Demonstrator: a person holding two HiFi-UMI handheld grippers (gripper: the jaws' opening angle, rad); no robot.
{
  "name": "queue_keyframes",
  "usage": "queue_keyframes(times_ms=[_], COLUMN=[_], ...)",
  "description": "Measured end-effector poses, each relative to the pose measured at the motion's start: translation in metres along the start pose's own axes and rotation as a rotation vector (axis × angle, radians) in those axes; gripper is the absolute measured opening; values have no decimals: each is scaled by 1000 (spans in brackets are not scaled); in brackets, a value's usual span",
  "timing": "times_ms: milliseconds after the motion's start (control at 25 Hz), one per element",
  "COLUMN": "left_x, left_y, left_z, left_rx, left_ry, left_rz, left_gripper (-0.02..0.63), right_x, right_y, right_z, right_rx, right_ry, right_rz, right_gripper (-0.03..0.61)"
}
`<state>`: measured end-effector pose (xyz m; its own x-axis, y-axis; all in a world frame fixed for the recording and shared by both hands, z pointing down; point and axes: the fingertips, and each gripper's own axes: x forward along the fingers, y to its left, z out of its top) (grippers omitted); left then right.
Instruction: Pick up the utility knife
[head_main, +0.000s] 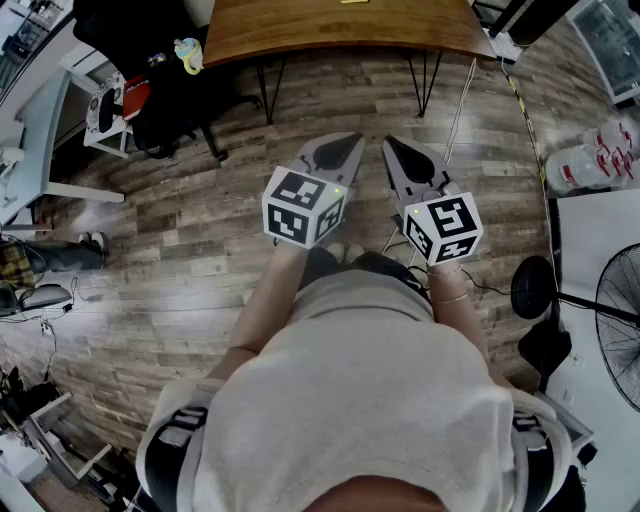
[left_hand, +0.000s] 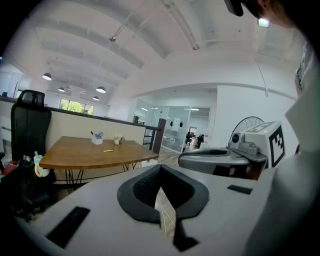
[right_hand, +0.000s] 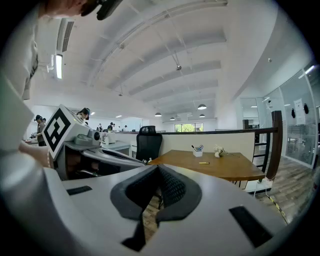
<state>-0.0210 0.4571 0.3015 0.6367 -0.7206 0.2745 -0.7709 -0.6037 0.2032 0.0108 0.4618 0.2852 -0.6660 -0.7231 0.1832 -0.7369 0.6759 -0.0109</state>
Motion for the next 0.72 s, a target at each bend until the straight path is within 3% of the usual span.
queue_keyframes(times_ms=[240, 720], left_x=[-2, 6], left_y=[7, 12], left_z=[-8, -6], left_rx=[32, 52], left_ry=[59, 76], left_rz=[-1, 10], left_gripper=[14, 14], right_x=[9, 10], right_y=[0, -4], right_z=[-10, -4], right_rx=[7, 43], right_ry=[28, -1], right_rz=[-7, -11], right_gripper=[9, 9])
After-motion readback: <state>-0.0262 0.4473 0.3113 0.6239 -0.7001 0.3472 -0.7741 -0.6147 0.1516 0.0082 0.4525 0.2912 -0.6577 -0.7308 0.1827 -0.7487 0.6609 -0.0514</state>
